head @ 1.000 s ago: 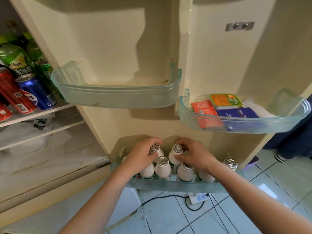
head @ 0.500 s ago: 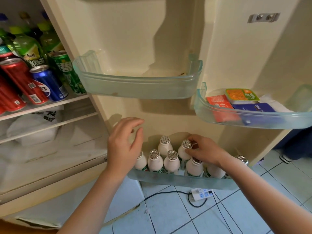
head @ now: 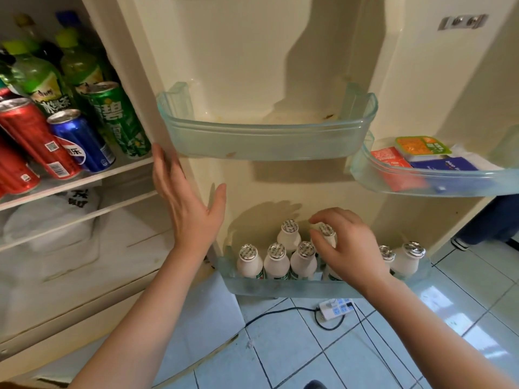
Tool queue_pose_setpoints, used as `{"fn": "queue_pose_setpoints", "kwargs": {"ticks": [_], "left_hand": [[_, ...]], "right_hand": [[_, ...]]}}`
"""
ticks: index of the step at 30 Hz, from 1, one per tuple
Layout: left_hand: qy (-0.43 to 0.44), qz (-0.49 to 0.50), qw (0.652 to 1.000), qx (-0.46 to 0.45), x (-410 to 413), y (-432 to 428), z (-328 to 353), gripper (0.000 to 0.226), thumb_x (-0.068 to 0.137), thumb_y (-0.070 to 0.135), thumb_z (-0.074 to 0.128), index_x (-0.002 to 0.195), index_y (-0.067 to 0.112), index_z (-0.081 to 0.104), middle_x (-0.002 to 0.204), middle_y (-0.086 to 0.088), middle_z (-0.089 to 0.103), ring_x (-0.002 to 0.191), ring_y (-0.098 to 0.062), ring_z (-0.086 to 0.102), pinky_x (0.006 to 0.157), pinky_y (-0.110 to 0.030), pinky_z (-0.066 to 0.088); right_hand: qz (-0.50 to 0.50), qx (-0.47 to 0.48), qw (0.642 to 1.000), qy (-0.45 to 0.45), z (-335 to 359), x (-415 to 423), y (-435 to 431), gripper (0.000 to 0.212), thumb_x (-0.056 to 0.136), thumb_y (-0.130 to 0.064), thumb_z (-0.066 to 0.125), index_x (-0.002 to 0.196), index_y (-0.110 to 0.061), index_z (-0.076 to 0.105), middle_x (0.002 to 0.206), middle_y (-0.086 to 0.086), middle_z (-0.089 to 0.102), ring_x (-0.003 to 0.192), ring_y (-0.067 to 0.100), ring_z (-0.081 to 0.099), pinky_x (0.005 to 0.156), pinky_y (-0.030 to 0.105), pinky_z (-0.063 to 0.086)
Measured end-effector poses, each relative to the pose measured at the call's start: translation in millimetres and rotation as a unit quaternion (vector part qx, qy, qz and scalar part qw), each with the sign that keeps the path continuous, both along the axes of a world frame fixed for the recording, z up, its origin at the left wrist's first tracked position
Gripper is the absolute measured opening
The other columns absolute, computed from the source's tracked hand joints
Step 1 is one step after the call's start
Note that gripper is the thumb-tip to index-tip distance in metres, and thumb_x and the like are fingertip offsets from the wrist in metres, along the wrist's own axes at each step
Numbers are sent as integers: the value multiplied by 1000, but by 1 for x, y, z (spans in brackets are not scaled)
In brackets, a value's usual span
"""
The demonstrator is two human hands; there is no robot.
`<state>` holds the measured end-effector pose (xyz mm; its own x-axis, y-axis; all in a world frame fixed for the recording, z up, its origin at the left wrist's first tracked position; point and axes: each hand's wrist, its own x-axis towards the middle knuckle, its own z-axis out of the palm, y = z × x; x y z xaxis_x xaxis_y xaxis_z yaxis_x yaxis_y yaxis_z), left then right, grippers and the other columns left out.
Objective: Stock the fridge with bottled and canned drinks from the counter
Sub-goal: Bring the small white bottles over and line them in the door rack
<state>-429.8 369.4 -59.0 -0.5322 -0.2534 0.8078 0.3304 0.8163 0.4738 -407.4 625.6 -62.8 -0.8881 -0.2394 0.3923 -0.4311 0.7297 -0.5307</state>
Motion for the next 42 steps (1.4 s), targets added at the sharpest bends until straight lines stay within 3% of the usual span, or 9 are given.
{"fn": "queue_pose_setpoints", "kwargs": {"ticks": [7,12,20,24,30,36,40,42], "left_hand": [[25,-43,999,-4,-9,-4,-4,79,80,3,63,143,7,14,149,-36,8,141,-50,10,113,-61,16],[55,-53,997,-3,-13,-5,-10,71,82,4,61,139,3,20,148,-29,9,140,-49,12,115,-56,14],[106,-56,993,-19,-20,-7,-13,56,81,4,58,128,3,28,137,-48,19,134,-52,19,116,-51,14],[100,-57,993,-12,-20,-7,-12,55,84,14,53,131,3,28,137,-49,21,134,-52,20,116,-50,17],[110,-56,992,-16,-20,-9,-13,52,84,15,51,129,2,27,136,-49,22,133,-51,21,116,-49,17],[104,-55,993,-15,-19,-8,-12,53,84,15,52,129,2,27,136,-48,23,134,-51,21,115,-50,17],[108,-50,993,-15,-20,-8,-12,52,84,15,51,129,3,28,135,-48,24,133,-51,22,116,-48,16],[109,-49,993,-14,-20,-7,-12,53,84,15,51,129,3,28,135,-49,25,133,-51,22,116,-47,16]], "right_hand": [[79,80,993,-26,-8,8,-40,24,85,-20,65,109,-15,66,105,2,67,101,25,59,84,33,45],[118,117,986,-31,-8,6,-61,28,87,-22,63,113,-13,66,106,5,68,98,27,59,83,35,44],[191,171,964,-71,-18,-2,-83,39,85,-14,64,124,-16,60,123,0,62,112,22,57,94,27,39],[187,156,965,-99,-23,-6,-86,40,87,-15,63,126,-18,58,124,-2,62,112,15,55,87,10,30],[135,155,972,-114,-33,-3,-97,36,89,-34,60,121,-19,52,114,0,61,102,21,57,82,36,46],[87,169,976,-104,-38,-6,-101,36,87,-45,59,110,-19,48,99,-1,58,89,19,54,71,33,44],[74,176,977,-96,-40,-8,-105,37,86,-47,58,107,-18,48,94,-1,60,92,20,52,68,33,39],[71,163,978,-109,-39,-8,-105,41,86,-47,59,115,-19,50,99,-1,63,96,21,55,69,32,41]]}}
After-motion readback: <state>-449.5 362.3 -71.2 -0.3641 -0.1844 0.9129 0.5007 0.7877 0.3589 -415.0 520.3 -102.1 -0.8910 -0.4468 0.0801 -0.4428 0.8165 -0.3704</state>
